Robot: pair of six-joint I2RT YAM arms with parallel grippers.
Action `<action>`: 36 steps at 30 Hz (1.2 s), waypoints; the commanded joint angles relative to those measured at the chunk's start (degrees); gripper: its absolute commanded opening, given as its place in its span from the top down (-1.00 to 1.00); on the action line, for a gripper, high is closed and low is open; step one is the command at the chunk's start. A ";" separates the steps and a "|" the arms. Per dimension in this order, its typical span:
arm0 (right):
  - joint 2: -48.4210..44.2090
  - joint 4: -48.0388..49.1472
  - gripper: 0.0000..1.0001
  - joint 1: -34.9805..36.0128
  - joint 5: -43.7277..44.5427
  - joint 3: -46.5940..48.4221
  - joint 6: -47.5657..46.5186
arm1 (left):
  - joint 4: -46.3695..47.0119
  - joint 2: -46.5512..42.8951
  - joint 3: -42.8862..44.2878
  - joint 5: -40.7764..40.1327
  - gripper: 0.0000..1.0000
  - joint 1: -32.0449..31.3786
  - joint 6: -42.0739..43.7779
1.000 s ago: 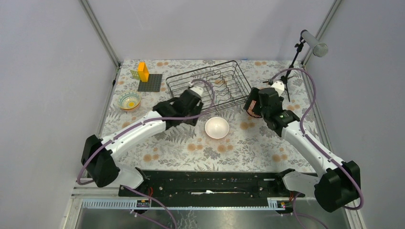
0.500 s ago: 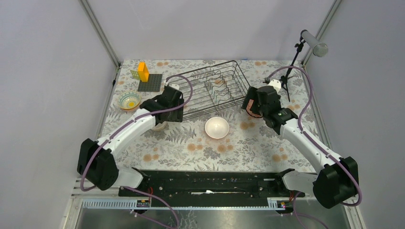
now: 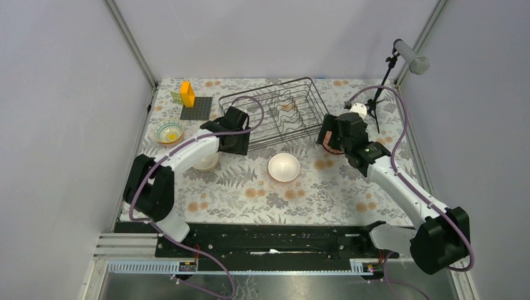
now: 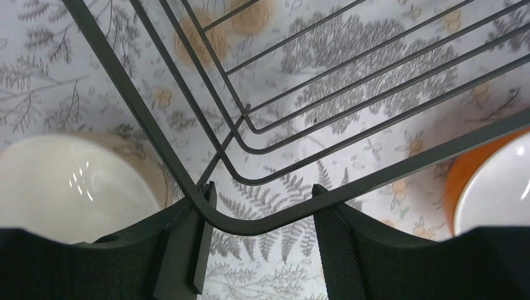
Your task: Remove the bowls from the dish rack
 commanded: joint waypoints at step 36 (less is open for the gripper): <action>0.06 46.26 -0.99 -18.26 -9.28 -24.21 -24.75 | 22.56 -26.43 -13.51 -8.76 -0.98 2.54 -0.58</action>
